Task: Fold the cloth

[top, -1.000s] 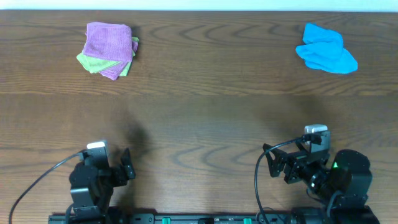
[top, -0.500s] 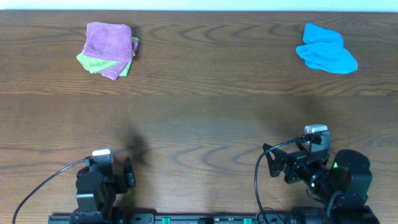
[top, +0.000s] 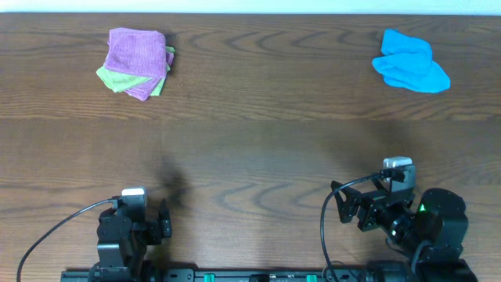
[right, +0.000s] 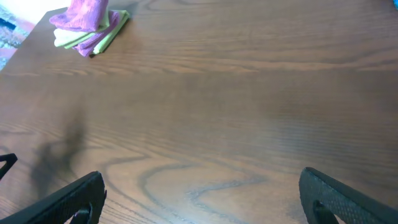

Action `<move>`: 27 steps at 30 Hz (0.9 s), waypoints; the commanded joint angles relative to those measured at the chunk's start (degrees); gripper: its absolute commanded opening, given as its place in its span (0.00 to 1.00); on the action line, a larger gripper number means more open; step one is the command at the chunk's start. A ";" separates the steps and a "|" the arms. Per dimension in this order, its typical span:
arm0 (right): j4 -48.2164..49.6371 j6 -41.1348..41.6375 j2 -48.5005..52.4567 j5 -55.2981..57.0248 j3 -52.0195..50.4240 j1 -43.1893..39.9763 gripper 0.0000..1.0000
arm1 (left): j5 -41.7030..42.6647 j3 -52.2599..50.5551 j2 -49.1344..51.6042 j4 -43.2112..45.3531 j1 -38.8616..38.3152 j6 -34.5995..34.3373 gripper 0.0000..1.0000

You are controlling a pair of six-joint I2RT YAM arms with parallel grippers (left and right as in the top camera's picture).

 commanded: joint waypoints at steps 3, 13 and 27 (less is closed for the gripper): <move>-0.04 0.79 -0.20 -0.39 -0.07 -0.42 0.99 | -1.22 -0.52 -0.63 -3.34 -0.33 2.60 0.96; -0.04 0.79 -0.20 -0.39 -0.07 -0.42 0.99 | -1.22 -0.52 -0.63 -3.34 -0.33 2.60 0.95; -1.66 -0.79 -1.97 12.81 -1.60 -0.39 0.99 | -1.22 -0.52 -0.63 -3.34 -0.33 2.60 0.95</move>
